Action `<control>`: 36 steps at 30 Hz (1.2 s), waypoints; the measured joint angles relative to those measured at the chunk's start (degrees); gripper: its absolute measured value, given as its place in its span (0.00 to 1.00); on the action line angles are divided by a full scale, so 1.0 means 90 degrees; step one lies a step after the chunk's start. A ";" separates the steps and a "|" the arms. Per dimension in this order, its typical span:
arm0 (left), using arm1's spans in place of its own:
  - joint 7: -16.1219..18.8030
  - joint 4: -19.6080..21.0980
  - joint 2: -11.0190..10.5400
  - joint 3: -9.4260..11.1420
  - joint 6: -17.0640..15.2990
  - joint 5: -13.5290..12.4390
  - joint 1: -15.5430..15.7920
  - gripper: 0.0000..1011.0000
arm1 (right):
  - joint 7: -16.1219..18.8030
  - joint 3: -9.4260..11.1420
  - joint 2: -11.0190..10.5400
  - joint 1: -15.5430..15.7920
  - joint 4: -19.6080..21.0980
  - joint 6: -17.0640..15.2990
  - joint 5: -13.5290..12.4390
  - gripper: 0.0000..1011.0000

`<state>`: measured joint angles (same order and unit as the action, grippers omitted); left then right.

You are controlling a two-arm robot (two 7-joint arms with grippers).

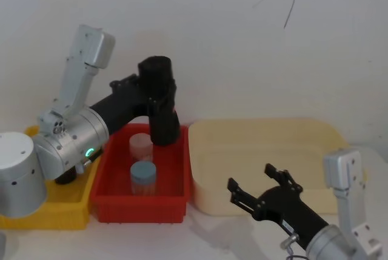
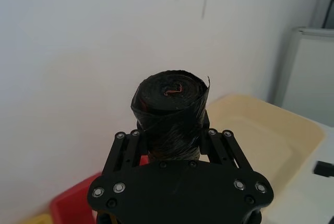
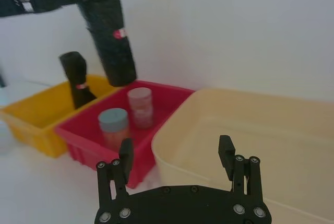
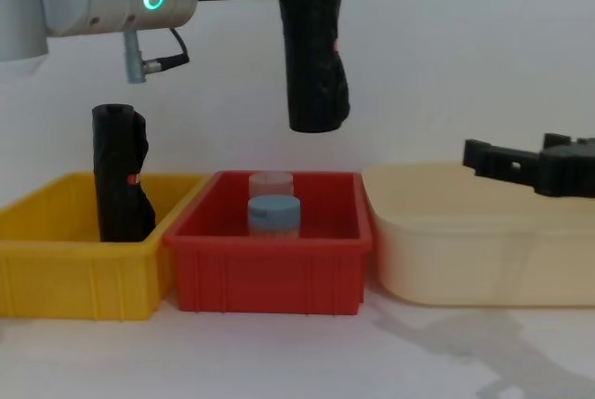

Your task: Pick up the garbage bag with the one hand and transfer it to the other hand.

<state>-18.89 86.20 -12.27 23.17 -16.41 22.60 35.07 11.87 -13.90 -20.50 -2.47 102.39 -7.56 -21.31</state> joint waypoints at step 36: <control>-0.0596 0.0011 -0.0059 0.0321 -0.0423 0.0604 0.0126 0.49 | 0.0633 -0.0529 0.0227 -0.1213 -0.0426 -0.0510 -0.0589 0.99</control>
<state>-24.26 86.30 -12.80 26.05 -20.22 28.03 36.20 17.57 -18.66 -18.45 -13.39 98.55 -12.15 -26.61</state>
